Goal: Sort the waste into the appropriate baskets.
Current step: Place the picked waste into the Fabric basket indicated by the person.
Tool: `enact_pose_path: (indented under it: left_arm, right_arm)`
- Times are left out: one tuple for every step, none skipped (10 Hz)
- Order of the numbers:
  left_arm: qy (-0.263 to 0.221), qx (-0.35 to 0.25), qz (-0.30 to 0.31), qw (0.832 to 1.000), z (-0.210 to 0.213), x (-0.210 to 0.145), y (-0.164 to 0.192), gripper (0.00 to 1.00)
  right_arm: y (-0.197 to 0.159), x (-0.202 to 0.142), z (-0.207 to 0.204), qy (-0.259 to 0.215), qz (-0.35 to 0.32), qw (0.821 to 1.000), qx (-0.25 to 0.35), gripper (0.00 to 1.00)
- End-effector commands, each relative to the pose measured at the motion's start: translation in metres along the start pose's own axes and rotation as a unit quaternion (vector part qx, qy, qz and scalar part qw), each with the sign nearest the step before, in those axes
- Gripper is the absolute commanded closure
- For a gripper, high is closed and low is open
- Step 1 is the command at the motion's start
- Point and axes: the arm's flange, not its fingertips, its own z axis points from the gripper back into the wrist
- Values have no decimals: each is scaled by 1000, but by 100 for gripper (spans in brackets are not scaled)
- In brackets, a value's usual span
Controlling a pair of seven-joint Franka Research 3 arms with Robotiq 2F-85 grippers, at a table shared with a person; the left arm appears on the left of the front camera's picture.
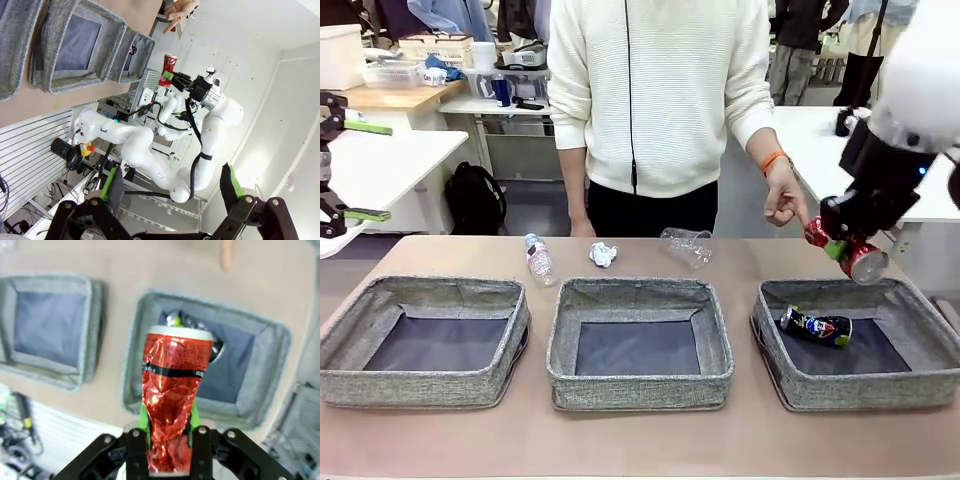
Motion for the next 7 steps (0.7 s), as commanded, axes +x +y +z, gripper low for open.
enact_pose_path:
  left_arm:
    - [5, 2, -7, 1000, 3, -1, 1, 0]
    - [5, 2, -7, 1000, 3, -1, 1, 0]
    - [5, 2, -7, 1000, 3, -1, 1, 0]
    - [5, 2, -7, 1000, 3, -1, 1, 0]
    - [5, 2, -7, 1000, 3, -1, 1, 0]
    - [5, 2, -7, 1000, 3, -1, 1, 0]
    - [5, 2, -7, 1000, 3, -1, 1, 0]
  right_arm:
    - [-6, 1, -12, -25, -11, 1000, 8, 68]
    - [-11, 1, -24, -17, -34, 999, 10, 68]
    - [-14, 1, -30, -10, -45, 999, 10, 68]
    - [-15, 1, -31, -8, -48, 999, 9, 68]
    - [-16, 1, -30, -8, -51, 999, 9, 68]
    - [-16, 3, -28, -8, -48, 999, 7, 68]
    - [-16, 4, -28, -7, -47, 999, 5, 57]
